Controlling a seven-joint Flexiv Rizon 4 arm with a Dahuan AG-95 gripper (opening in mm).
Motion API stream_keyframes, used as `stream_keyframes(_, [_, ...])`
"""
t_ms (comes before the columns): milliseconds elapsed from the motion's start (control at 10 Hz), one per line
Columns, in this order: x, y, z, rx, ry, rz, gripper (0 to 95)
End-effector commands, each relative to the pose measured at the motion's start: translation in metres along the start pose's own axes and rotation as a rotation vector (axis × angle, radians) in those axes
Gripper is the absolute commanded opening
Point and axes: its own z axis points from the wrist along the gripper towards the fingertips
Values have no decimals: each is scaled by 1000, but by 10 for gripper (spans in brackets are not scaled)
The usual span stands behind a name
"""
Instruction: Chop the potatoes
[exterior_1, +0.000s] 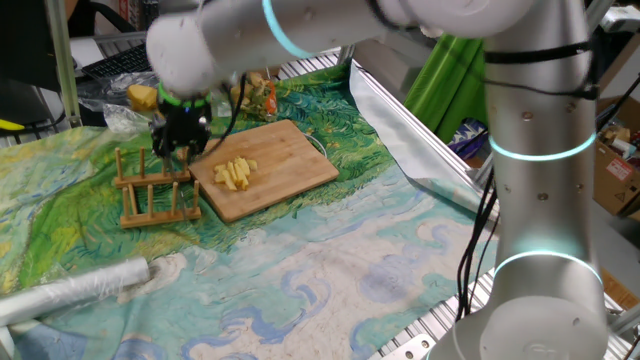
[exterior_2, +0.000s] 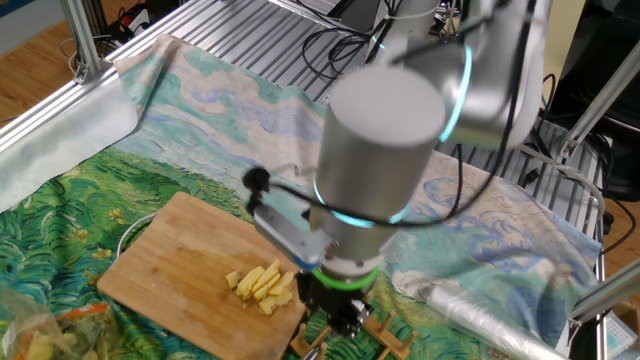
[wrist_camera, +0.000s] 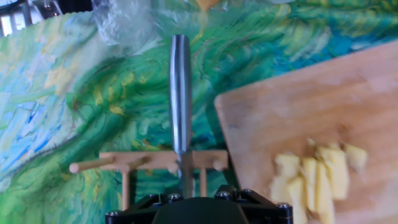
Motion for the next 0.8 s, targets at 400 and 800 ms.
stream_keyframes(400, [8,-20,-43,7,42,-35,380])
stream_keyframes(800, [1,-66,-51,8,50,-165,380])
